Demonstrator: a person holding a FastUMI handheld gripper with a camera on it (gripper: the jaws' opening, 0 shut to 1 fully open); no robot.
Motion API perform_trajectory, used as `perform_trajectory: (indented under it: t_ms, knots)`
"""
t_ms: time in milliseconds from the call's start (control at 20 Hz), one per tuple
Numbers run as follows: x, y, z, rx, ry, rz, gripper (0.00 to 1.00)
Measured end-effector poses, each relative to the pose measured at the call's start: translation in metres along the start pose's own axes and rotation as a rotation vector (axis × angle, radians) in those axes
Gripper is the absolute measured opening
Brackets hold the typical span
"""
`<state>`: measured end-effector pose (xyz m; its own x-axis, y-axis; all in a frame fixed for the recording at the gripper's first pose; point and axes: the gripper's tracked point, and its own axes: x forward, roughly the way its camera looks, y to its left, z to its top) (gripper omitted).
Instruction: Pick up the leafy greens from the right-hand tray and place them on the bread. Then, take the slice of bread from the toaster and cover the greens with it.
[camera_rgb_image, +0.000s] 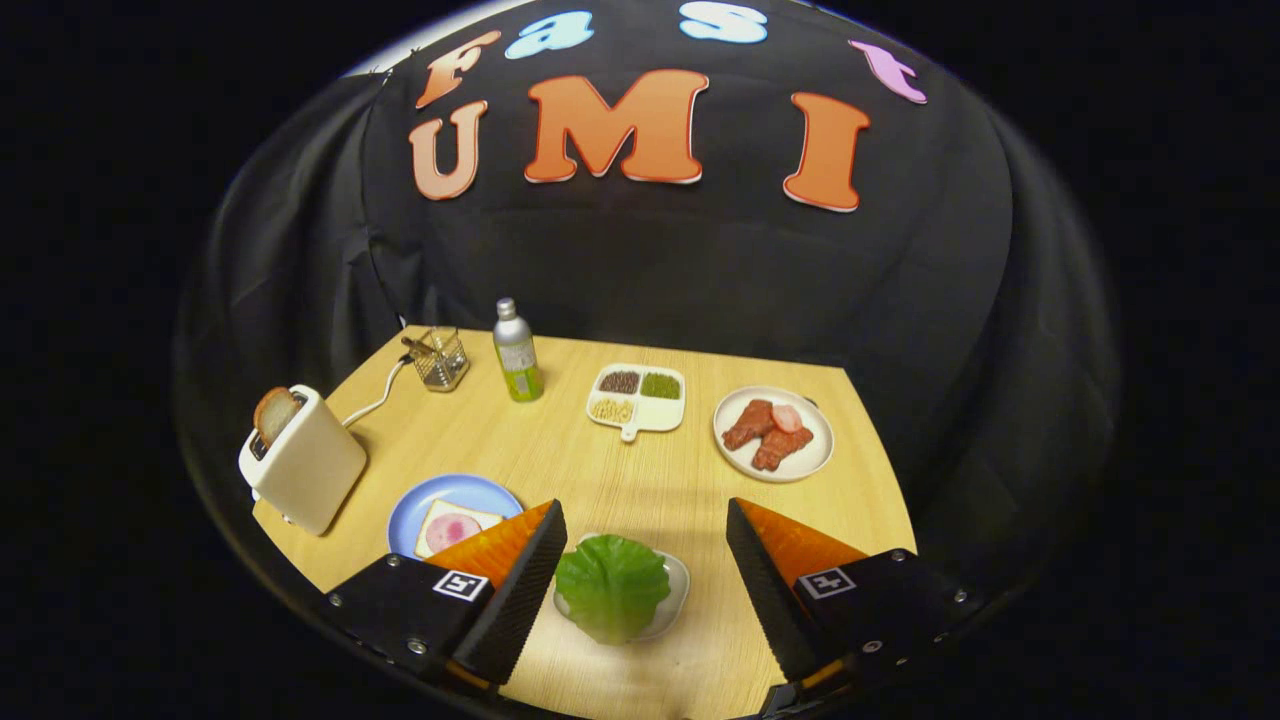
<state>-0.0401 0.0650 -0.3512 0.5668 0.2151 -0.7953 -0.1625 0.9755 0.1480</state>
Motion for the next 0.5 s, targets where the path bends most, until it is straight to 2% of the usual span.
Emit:
perform_trajectory:
  t_ms: [300,500]
  knots:
    - [0.026,0.014,-0.071,-0.044,0.206,0.058,0.96]
    - [0.043,0.02,-0.1,-0.058,0.288,0.072,0.95]
